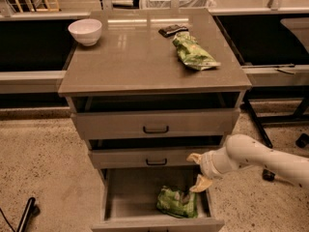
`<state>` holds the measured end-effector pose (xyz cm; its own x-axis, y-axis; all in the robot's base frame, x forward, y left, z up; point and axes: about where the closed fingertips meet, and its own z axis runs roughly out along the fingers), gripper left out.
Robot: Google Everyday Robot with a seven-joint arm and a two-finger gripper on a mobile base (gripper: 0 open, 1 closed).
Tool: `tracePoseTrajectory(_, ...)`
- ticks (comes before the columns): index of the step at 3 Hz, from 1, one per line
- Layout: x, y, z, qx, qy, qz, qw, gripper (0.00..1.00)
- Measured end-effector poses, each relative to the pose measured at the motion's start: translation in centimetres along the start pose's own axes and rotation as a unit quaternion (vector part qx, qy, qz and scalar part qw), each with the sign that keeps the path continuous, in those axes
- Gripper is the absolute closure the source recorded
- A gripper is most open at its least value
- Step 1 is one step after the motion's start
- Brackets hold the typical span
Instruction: Pick green rice chip bag from bottom drawer and place on counter
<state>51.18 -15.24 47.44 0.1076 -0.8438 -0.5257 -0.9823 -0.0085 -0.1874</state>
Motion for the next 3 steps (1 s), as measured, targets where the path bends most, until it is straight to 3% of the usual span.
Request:
tracePoseTrajectory(1,1.6,-0.1,4.4,-0.003,-0.008,0.009,0.9999,0.21)
tracePoseTrajectory(2,3.4,0.6,8.5,0.003,-0.022,0.018,0.9996,0.0)
tracePoseTrajectory(3,3.4,0.6,8.5,0.003,-0.022,0.018,0.9996,0.0)
